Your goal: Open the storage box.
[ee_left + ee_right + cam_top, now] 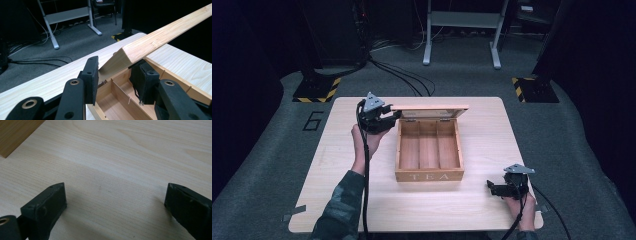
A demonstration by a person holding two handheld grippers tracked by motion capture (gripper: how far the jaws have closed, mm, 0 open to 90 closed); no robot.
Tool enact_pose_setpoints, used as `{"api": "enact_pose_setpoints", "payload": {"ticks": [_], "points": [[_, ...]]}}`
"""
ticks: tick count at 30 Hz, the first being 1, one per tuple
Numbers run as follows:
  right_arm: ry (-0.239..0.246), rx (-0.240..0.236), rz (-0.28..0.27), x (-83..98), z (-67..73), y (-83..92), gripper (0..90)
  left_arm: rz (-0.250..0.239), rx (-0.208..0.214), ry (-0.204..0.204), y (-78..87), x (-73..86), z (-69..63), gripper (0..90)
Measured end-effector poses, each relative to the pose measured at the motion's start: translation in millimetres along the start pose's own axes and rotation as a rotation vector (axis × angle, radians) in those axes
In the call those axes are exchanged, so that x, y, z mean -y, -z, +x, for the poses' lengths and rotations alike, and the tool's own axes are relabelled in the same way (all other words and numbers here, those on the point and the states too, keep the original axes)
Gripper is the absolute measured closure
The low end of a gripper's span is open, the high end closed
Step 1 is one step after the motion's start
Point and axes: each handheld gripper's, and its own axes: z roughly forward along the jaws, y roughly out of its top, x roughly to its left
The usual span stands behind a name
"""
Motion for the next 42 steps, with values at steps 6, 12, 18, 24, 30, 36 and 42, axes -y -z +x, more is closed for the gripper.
{"api": "enact_pose_setpoints", "payload": {"ticks": [6, 12, 18, 24, 30, 36, 42], "points": [[-0.002, 0.0, 0.001, 0.0, 0.2, 0.1, 3.3, -0.002, -0.008, -0.008, -0.2, -0.4, -0.9, 59.3], [0.001, 0.0, 0.0, 0.0, -0.1, 0.0, 3.3, -0.001, -0.008, -0.006, -0.6, -1.3, -0.3, 59.5], [-0.002, 0.0, 0.001, 0.0, 0.2, 0.1, 3.3, -0.004, -0.013, -0.007, -1.3, -2.1, 0.3, 59.6], [-0.001, -0.002, 0.001, 0.0, 0.0, 0.2, 3.3, 0.002, -0.009, -0.012, -1.7, -3.5, 1.7, 59.9], [-0.002, -0.001, 0.001, 0.0, 0.1, 0.1, 3.3, -0.002, -0.017, -0.009, -2.9, -5.0, 1.9, 60.2], [-0.001, 0.0, 0.001, 0.0, 0.0, 0.1, 3.3, -0.001, -0.018, -0.009, -3.0, -5.5, 2.0, 60.3], [-0.004, 0.0, 0.001, 0.0, 0.3, 0.1, 3.3, 0.005, -0.014, -0.01, -2.7, -5.9, 2.5, 60.4]]}}
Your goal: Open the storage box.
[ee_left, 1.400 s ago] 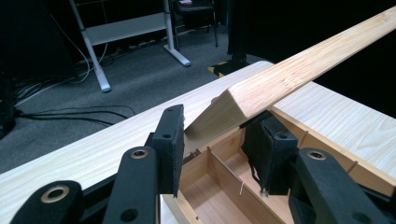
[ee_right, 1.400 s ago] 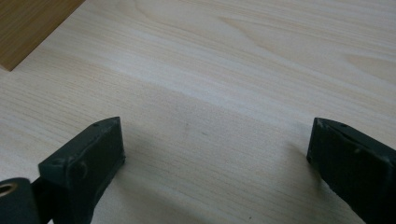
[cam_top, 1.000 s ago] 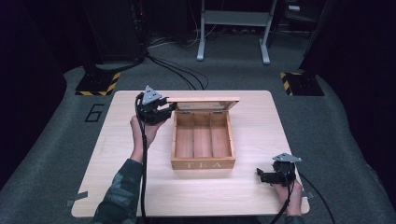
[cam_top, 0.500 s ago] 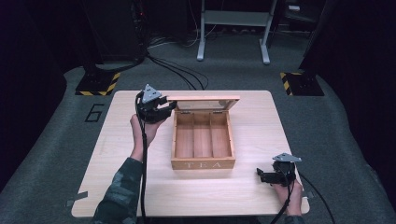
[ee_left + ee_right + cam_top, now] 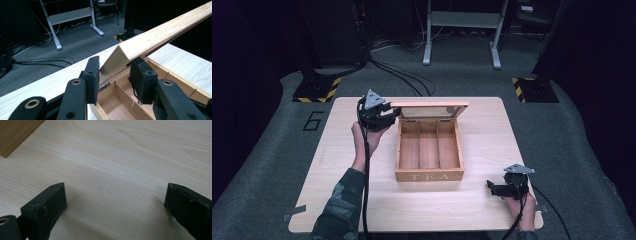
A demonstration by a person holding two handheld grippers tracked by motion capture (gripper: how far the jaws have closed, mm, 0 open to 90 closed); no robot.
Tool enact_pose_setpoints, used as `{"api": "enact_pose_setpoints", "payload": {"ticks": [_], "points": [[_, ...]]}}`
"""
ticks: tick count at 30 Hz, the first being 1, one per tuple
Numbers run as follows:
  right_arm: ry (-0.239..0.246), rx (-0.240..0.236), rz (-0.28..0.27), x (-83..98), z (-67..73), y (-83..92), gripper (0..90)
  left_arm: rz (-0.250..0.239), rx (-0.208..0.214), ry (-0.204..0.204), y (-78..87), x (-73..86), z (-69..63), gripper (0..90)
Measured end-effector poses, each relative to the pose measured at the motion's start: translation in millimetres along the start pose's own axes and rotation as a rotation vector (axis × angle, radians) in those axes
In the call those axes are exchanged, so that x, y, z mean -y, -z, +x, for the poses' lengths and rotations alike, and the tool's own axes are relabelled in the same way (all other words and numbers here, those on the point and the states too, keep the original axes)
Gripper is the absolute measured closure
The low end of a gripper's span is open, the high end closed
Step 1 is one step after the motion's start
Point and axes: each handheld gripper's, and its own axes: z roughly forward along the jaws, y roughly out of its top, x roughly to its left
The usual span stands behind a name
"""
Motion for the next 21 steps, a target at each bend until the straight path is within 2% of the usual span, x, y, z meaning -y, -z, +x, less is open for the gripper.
{"api": "enact_pose_setpoints", "payload": {"ticks": [21], "points": [[0.001, -0.001, 0.001, 0.0, 0.0, 0.0, 3.3, -0.007, -0.005, 0.004, -1.1, -0.7, 0.3, 60.6]]}}
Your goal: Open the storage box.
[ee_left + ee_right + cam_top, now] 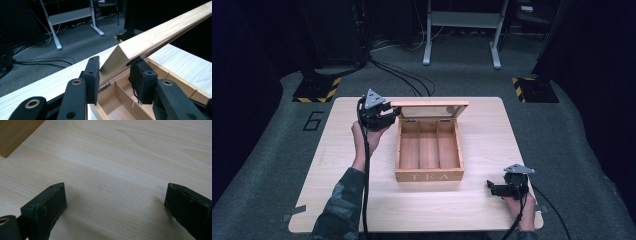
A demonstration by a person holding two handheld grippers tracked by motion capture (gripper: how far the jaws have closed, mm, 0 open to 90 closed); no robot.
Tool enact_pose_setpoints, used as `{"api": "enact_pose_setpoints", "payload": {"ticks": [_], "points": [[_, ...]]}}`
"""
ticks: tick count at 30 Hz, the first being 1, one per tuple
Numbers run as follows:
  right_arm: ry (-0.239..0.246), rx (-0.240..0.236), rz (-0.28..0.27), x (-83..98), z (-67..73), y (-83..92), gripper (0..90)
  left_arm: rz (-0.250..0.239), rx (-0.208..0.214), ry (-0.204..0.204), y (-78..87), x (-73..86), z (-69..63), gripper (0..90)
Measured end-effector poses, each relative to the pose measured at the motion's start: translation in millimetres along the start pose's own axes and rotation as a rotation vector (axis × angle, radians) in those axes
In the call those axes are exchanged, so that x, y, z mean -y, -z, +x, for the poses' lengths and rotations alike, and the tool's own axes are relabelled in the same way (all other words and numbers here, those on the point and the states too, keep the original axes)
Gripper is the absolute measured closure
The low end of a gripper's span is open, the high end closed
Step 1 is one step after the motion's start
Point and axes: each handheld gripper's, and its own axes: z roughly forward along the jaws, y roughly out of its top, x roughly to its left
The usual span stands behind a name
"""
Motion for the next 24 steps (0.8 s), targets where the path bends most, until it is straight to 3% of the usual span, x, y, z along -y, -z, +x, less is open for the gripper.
{"api": "enact_pose_setpoints", "payload": {"ticks": [24], "points": [[0.002, -0.001, -0.001, 0.0, -0.2, 0.0, 3.3, 0.003, -0.003, -0.002, -0.8, -1.7, 0.9, 60.8]]}}
